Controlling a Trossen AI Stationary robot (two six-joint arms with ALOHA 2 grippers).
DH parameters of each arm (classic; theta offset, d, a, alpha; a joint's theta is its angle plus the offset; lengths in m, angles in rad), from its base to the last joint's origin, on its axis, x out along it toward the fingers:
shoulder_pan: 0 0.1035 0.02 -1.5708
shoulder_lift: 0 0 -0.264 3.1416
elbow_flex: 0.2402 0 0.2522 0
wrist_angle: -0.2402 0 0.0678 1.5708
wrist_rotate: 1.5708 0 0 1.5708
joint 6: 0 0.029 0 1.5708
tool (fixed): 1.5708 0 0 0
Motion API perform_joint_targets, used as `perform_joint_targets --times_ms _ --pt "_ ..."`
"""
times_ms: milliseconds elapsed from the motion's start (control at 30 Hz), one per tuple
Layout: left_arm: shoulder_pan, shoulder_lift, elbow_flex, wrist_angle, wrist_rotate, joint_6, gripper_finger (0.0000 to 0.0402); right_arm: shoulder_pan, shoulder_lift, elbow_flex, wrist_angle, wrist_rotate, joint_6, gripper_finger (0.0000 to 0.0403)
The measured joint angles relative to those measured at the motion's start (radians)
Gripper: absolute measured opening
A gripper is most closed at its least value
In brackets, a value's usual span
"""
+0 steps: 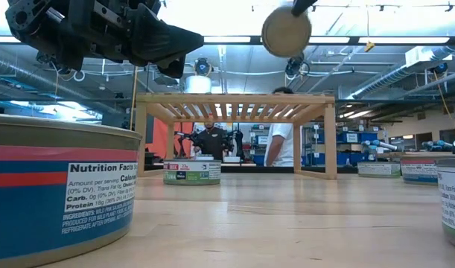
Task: Stack canned seafood by type on shelf
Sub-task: Put the blue tuna can on the shelf
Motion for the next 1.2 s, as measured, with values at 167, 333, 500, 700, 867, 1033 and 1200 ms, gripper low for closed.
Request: perform_joint_targets --times_ms 167,333,500,700,867,1033,1200 --pt "0.0 0.0 0.0 0.0 0.0 0.021 0.0008 -0.143 0.0 0.0 -0.03 0.017 -0.097 0.0212" --pt "0.0 0.0 0.0 -0.001 0.0 0.023 0.0008 -0.306 0.0 0.0 -0.015 0.03 -0.205 0.0212" --pt "0.0 0.0 0.0 -0.003 -0.002 0.023 0.0008 -0.444 0.0 -0.001 0.108 0.033 -0.376 0.0212" --pt "0.0 0.0 0.0 -0.003 -0.009 0.024 0.0008 -0.556 0.001 -0.001 0.281 -0.049 -0.551 0.0213" --pt "0.0 0.0 0.0 -0.003 -0.01 0.023 0.0008 -0.62 0.001 -0.013 0.303 -0.054 -0.621 0.0213" --pt "0.0 0.0 0.0 -0.007 -0.01 0.023 0.0008 -0.673 0.001 -0.079 0.332 -0.055 -0.69 0.0213" --pt "0.0 0.0 0.0 -0.018 -0.019 0.023 0.0008 -0.716 0.002 -0.152 0.394 -0.059 -0.732 0.0213"
